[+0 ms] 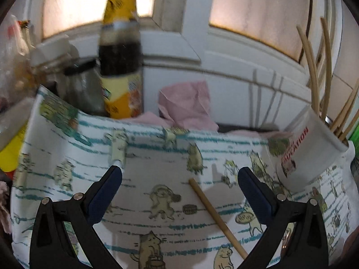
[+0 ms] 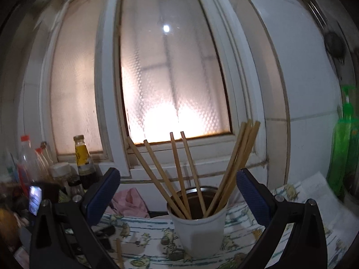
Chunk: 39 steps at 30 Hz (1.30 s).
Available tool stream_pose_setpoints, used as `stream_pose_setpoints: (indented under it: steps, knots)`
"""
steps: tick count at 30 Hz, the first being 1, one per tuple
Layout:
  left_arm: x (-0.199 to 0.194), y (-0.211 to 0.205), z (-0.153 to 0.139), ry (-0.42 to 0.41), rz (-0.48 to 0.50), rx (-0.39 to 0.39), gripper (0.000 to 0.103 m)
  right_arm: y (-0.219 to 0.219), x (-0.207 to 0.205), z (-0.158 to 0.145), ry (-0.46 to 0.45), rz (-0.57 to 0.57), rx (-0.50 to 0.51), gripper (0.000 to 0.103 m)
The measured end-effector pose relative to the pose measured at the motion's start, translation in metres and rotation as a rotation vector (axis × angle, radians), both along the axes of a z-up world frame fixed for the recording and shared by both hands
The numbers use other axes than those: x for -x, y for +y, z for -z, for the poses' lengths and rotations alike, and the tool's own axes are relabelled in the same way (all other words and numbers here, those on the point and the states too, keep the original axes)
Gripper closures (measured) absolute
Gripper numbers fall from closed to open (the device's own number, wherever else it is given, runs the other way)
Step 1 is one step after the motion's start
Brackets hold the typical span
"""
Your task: Organize utensils
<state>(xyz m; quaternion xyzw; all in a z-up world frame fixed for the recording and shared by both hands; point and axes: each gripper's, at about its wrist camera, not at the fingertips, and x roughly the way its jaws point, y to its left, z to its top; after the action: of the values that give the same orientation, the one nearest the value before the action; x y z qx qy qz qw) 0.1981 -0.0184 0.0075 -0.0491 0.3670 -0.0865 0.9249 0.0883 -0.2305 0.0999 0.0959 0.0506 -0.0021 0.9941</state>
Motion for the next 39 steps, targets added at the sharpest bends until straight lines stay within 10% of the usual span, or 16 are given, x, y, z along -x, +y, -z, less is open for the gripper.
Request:
stream_pose_setpoints:
  steps: [7, 16, 25, 30, 39]
  knots:
    - [-0.009, -0.024, 0.026, 0.168, 0.113, -0.056, 0.04, -0.01, -0.006, 0.003, 0.037, 0.034, -0.057, 0.0]
    - [-0.002, -0.036, 0.023, 0.167, 0.168, -0.065, 0.095, -0.011, -0.008, 0.003, 0.151, 0.061, -0.065, 0.0]
    - [0.018, -0.009, -0.019, -0.015, 0.119, 0.063, 0.097, -0.005, 0.007, 0.006, 0.141, -0.072, -0.063, 0.0]
    - [0.041, -0.011, -0.041, -0.198, 0.034, -0.074, 0.097, 0.001, -0.004, 0.012, 0.186, -0.086, -0.035, 0.006]
    - [0.036, -0.011, -0.039, -0.182, 0.029, -0.113, 0.097, 0.004, -0.014, 0.019, 0.298, -0.12, 0.014, 0.011]
